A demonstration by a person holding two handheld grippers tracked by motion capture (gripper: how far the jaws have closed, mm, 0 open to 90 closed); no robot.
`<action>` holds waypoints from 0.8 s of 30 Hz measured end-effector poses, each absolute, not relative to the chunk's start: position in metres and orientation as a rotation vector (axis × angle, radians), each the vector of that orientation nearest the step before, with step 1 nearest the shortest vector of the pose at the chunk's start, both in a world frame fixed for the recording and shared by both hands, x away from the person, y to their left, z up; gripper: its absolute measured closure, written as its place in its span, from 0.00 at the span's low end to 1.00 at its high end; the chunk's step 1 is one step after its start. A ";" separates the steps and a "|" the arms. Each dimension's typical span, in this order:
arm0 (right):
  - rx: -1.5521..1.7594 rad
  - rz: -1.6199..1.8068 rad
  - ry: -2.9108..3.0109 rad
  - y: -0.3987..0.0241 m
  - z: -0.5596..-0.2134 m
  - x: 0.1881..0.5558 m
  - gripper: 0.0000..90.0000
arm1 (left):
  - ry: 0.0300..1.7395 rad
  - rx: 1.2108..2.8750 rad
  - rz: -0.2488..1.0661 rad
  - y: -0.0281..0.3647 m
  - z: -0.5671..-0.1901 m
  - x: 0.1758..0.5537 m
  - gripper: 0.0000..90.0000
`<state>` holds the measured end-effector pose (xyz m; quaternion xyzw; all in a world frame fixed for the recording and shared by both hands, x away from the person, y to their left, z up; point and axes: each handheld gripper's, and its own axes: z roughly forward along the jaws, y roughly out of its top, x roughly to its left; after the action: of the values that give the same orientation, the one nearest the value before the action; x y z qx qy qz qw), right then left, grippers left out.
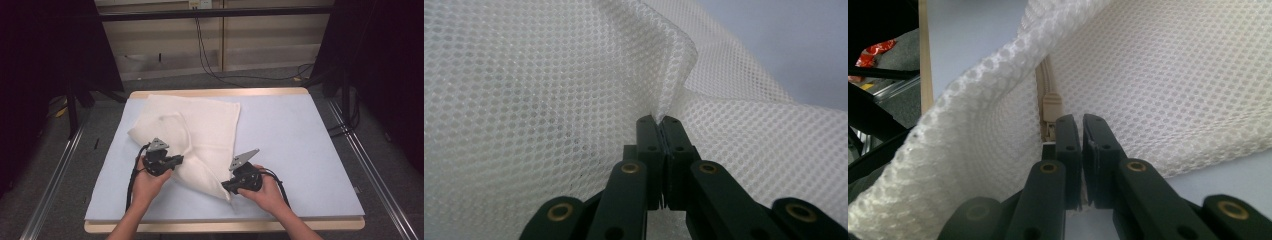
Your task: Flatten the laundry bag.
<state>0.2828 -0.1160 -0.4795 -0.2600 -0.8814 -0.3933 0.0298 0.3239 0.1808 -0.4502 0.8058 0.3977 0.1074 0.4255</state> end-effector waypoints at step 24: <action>-0.958 -1.301 -2.716 -0.131 -0.465 0.291 0.80 | 1.023 1.925 0.268 0.218 -0.455 0.287 0.98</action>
<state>0.2912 -0.1312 -0.4652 -0.3032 -0.8593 -0.4117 -0.0094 0.2867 0.2179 -0.4546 0.7804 0.4148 0.1087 0.4551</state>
